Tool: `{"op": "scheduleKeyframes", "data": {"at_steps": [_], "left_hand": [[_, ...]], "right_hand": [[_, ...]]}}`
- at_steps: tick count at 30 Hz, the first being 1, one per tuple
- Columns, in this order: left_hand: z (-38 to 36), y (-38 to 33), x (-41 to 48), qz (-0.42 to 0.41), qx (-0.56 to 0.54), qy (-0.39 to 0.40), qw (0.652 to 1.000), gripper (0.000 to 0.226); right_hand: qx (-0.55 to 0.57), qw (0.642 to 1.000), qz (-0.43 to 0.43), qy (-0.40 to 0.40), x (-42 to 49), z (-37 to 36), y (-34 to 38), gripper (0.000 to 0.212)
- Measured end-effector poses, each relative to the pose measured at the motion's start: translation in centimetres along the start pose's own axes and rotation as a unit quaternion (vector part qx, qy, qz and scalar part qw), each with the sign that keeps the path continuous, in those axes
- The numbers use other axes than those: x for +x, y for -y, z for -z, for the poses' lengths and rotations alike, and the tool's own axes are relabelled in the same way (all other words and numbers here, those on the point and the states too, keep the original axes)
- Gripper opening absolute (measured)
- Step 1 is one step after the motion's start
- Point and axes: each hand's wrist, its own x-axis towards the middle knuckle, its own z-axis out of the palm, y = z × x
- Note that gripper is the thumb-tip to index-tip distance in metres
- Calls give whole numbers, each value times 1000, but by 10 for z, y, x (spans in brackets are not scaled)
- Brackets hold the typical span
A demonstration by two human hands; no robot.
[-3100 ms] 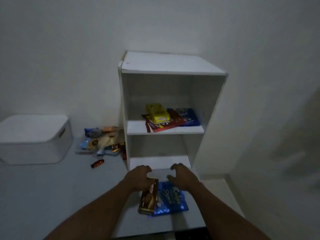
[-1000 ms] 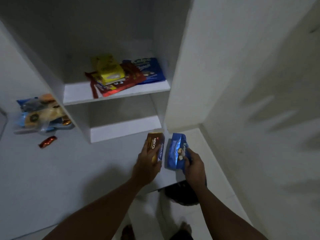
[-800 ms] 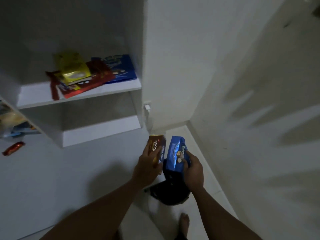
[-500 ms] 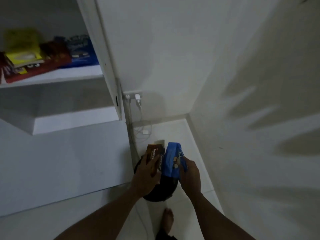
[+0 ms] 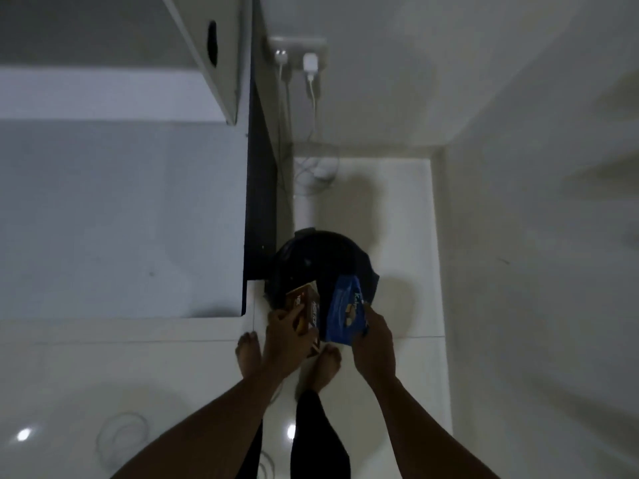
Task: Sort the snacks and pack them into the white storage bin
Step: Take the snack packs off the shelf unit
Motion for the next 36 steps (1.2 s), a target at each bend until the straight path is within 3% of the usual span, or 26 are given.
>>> {"op": "scheduleKeyframes", "data": {"at_steps": [3, 7, 11, 15, 20, 27, 29, 36], "left_hand": [[-16, 21, 36, 17, -7, 7, 1000, 39], [-37, 46, 78, 75, -62, 2, 995, 47], [-54, 54, 109, 69, -47, 54, 995, 24], [-58, 57, 118, 37, 1, 80, 996, 36], [-36, 37, 89, 27, 40, 64, 997, 48], [37, -53, -3, -80, 81, 61, 992, 52], [72, -92, -30, -113, 89, 56, 988, 47], [243, -189, -106, -245, 173, -147, 943, 47]], "right_hand": [[18, 999, 1, 28, 25, -29, -12, 24], [29, 998, -18, 43, 57, -71, -34, 38], [57, 996, -45, 45, 83, -94, -44, 45], [55, 995, -86, 8, 90, -86, -46, 50], [16, 998, -54, -4, 75, -54, -33, 39], [-25, 1000, 4, 7, 20, 17, 73, 44], [-22, 998, 62, 7, -3, 43, 124, 44], [6, 963, 269, -28, -72, 103, 304, 39]]}}
